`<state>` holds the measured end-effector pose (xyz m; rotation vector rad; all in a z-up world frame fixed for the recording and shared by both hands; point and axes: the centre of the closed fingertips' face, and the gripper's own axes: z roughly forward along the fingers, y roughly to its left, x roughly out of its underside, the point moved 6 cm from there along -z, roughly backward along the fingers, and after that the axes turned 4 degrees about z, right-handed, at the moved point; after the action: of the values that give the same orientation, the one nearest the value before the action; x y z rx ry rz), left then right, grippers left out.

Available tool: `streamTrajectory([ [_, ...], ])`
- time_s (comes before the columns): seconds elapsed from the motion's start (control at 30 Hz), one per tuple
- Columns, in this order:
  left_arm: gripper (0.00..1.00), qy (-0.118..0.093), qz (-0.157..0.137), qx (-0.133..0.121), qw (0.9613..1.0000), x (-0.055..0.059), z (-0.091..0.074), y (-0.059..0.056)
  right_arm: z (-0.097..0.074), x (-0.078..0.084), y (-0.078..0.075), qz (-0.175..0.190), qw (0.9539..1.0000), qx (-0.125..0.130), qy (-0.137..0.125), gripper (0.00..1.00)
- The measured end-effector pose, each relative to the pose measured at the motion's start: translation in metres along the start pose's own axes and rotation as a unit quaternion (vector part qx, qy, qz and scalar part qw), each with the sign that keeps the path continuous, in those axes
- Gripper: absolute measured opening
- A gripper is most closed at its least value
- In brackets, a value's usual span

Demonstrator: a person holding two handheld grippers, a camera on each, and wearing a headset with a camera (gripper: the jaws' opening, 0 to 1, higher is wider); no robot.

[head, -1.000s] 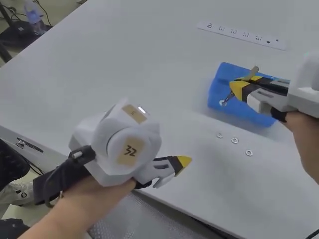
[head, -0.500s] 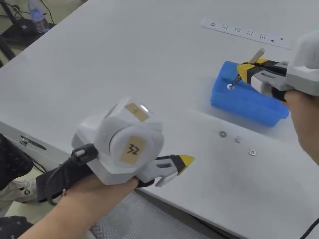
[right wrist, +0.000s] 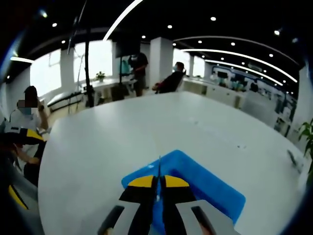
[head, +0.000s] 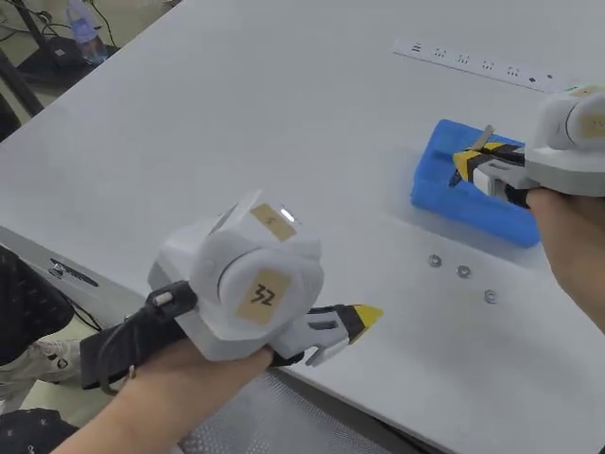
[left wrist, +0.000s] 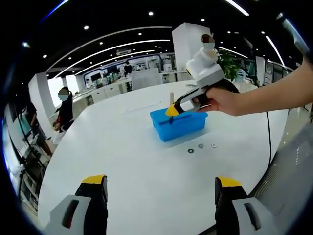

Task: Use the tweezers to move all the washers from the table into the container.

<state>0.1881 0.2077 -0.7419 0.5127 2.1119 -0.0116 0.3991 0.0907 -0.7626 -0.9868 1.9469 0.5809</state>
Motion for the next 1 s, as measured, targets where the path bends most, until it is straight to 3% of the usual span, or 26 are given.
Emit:
streamTrajectory([
  [0.13,0.93,-0.001,-0.001,0.001,1.0,0.0,0.0,0.0,0.0,0.008,-0.002,0.012,0.9999,-0.001,0.007,0.02],
  [0.17,0.93,-0.001,-0.001,0.001,1.0,0.0,0.0,0.0,0.0,0.005,-0.002,0.016,0.9998,0.001,-0.013,0.02],
  [0.2,0.93,0.0,-0.001,0.001,1.0,0.0,0.0,0.0,0.0,0.007,-0.002,0.017,0.9999,0.0,-0.002,0.02],
  [0.33,0.92,0.004,0.001,0.0,1.0,0.001,0.0,0.0,0.001,0.008,-0.003,0.025,0.9997,-0.002,-0.006,0.02],
  [0.5,0.92,0.004,0.006,0.003,1.0,0.001,0.0,-0.001,0.001,0.008,0.0,0.004,1.0,0.0,0.0,0.02],
  [0.63,0.92,0.004,0.005,0.001,1.0,0.001,0.0,0.0,-0.001,0.007,-0.007,0.023,0.9997,0.004,0.002,0.03],
  [0.83,0.92,0.002,0.005,-0.001,1.0,0.0,0.0,0.0,-0.017,-0.01,-0.004,0.03,0.9994,0.0,-0.02,0.03],
  [1.0,0.92,0.001,0.006,-0.001,1.0,0.0,0.0,0.0,-0.04,-0.021,0.004,0.022,0.9989,-0.007,-0.041,0.03],
])
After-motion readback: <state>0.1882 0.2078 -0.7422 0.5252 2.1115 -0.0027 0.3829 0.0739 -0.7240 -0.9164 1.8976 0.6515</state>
